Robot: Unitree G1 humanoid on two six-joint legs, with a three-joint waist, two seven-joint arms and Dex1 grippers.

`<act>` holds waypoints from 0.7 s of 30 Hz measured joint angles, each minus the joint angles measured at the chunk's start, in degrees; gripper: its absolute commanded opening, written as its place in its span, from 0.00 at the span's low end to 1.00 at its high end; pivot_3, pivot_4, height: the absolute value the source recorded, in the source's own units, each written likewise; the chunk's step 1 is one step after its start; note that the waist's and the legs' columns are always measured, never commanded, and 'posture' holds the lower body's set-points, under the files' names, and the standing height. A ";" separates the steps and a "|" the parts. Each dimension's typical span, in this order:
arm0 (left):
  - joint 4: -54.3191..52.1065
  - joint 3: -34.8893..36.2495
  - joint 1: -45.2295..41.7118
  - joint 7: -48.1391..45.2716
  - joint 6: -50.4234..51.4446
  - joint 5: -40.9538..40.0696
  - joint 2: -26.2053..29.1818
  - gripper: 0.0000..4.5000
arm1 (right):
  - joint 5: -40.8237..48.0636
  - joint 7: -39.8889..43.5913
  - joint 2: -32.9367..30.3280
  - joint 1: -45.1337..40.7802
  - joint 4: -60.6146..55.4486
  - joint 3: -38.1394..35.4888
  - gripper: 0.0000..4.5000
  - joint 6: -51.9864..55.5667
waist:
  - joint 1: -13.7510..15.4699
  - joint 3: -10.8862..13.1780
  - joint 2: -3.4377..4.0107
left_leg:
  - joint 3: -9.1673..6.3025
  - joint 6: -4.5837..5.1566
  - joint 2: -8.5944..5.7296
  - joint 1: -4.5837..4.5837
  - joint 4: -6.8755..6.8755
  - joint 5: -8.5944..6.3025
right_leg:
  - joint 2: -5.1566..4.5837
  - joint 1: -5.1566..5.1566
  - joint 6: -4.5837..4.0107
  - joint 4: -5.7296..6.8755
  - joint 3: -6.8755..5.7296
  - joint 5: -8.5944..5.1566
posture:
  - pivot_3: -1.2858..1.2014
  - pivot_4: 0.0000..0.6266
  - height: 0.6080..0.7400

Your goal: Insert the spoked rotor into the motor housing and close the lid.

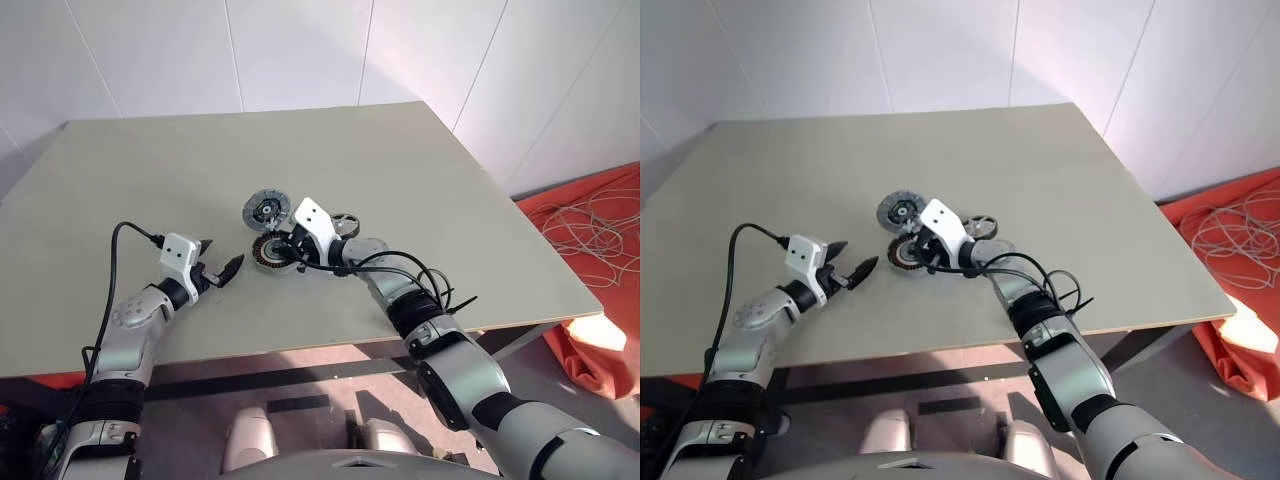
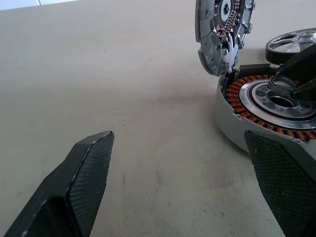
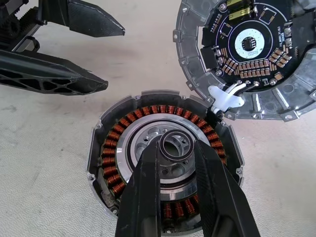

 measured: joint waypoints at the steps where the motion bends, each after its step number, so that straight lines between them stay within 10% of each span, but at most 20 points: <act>1: -0.02 0.00 0.00 0.05 0.00 0.00 0.01 1.00 | 0.00 0.22 0.00 0.02 0.00 0.00 0.15 0.08 | 0.00 0.00 0.00 | 0.00 0.00 0.00 0.00 0.00 0.00 | 0.00 0.00 0.00 0.00 0.00 0.00 | 0.52 0.00 1.00; 4: -0.10 0.00 0.00 0.13 0.00 0.00 0.04 1.00 | -0.01 0.34 0.01 0.07 -0.03 0.00 0.15 0.24 | 0.00 0.00 0.00 | 0.00 0.00 0.00 0.00 0.00 0.00 | 0.00 0.00 0.00 0.00 0.00 0.00 | 0.52 0.00 1.00; 15: -0.42 0.00 0.00 0.21 0.09 0.00 0.16 1.00 | -0.04 0.26 -0.28 0.46 -1.58 -0.14 0.97 0.74 | 0.00 0.00 0.00 | 0.00 0.01 0.00 0.00 0.00 -0.01 | 0.00 0.00 -0.01 -0.01 0.00 -0.01 | 0.52 0.00 1.00; 21: -0.62 0.00 0.00 0.20 0.10 0.00 0.19 1.00 | -0.02 0.37 -0.26 0.86 -2.67 -0.10 1.00 0.77 | 0.00 0.00 0.00 | 0.00 0.01 0.00 0.00 0.00 0.00 | 0.00 0.00 -0.02 0.00 0.00 -0.01 | 0.52 0.00 1.00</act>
